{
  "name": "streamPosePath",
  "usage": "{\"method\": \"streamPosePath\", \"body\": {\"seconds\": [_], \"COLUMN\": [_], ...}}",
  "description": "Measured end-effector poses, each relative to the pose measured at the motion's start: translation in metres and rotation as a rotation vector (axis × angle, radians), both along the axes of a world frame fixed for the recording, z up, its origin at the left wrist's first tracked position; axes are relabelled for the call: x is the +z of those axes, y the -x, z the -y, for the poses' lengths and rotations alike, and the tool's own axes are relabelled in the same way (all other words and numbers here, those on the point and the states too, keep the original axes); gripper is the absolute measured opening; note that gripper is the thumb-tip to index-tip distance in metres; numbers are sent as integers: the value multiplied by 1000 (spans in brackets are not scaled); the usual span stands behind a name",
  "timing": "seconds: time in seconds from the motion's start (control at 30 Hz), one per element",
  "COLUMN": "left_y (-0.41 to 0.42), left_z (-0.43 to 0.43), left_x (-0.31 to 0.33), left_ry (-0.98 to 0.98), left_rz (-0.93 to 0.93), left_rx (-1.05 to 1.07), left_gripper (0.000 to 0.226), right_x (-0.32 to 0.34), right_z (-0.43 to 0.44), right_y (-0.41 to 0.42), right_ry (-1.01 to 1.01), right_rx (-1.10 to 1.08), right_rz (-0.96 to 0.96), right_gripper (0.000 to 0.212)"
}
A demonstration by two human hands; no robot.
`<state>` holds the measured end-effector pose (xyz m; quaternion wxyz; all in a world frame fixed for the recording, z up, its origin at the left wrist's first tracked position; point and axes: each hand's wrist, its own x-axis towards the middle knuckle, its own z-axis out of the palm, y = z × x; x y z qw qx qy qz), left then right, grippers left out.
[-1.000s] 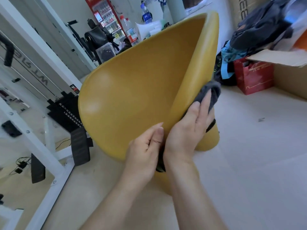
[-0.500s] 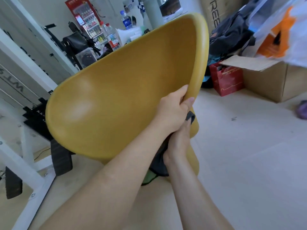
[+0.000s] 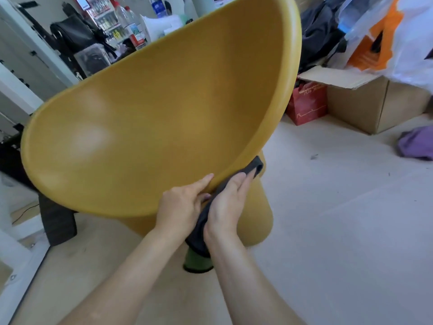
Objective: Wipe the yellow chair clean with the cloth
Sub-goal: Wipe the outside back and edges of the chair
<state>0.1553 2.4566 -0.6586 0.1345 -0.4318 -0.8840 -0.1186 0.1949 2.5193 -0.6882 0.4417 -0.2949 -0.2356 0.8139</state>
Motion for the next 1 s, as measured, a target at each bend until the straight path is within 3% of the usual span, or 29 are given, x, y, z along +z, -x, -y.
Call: {"method": "streamPosePath", "body": {"seconds": [0.13,0.23,0.33,0.43,0.57,0.67,0.73,0.87,1.0], "left_y": [-3,2,30,57,72,79,87,106,131], "left_z": [-41,-61,-18,57,69,46,27,-9,-36], "left_x": [3,6,-3,-24,-46,-50,-51,-51,-50], "left_ry": [124,142,247,283,160,127,120,96,31], "left_rz": [-4,65,122,-60,-162,-191,-210,-165,-96], "left_rx": [-36,-132,-95,-43,-128,-144,-135,-101,-110], "left_gripper": [44,45,48,47,62,45,37,50,44], "right_x": [-10,-10,-13,-24,-30,-23,-12,4,-1], "right_z": [-38,-72,-84,-88,-98,-111,-121,-138,-146], "right_y": [-11,-22,-24,-23,-17,-1,15,33,22], "right_ry": [-91,-182,-322,-401,-461,-456,-416,-378,-387], "right_rx": [53,78,60,63,23,-37,-69,21,152], "right_rz": [59,162,313,365,359,372,438,554,523], "right_gripper": [44,66,78,82,73,56,57,65,45]}}
